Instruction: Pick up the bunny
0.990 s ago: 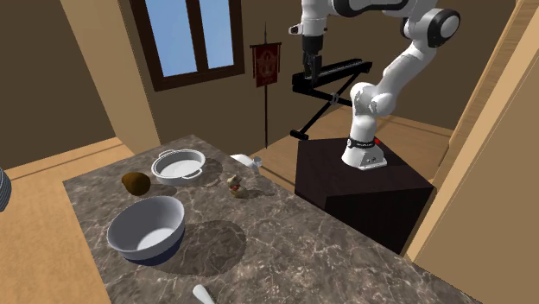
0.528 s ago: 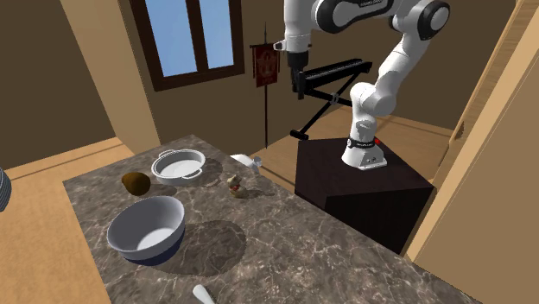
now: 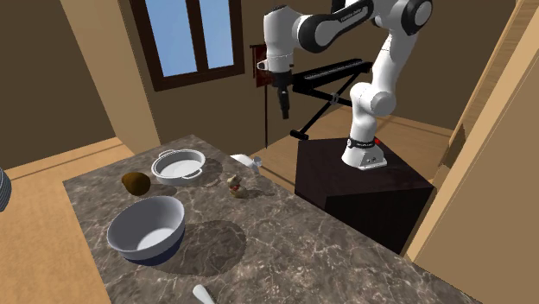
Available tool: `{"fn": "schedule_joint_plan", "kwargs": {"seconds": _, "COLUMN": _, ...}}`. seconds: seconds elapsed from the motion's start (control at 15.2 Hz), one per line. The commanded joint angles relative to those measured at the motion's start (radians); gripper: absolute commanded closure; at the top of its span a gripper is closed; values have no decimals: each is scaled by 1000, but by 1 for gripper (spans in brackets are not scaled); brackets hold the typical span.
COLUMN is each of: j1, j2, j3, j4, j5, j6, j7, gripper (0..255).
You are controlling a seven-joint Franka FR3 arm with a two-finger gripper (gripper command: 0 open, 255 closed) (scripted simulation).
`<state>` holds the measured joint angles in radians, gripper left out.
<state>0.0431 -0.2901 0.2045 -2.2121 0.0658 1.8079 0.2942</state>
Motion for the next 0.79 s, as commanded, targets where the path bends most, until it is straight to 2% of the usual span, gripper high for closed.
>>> {"fn": "schedule_joint_plan", "kwargs": {"seconds": 0.0, "j1": 0, "j2": 83, "j3": 16, "j4": 36, "j5": -3, "j6": 41, "j7": 36, "gripper": 0}}
{"fn": "schedule_joint_plan", "kwargs": {"seconds": 0.73, "j1": 40, "j2": 521, "j3": 58, "j4": 347, "j5": -59, "j6": 136, "j7": 231, "gripper": 0}}
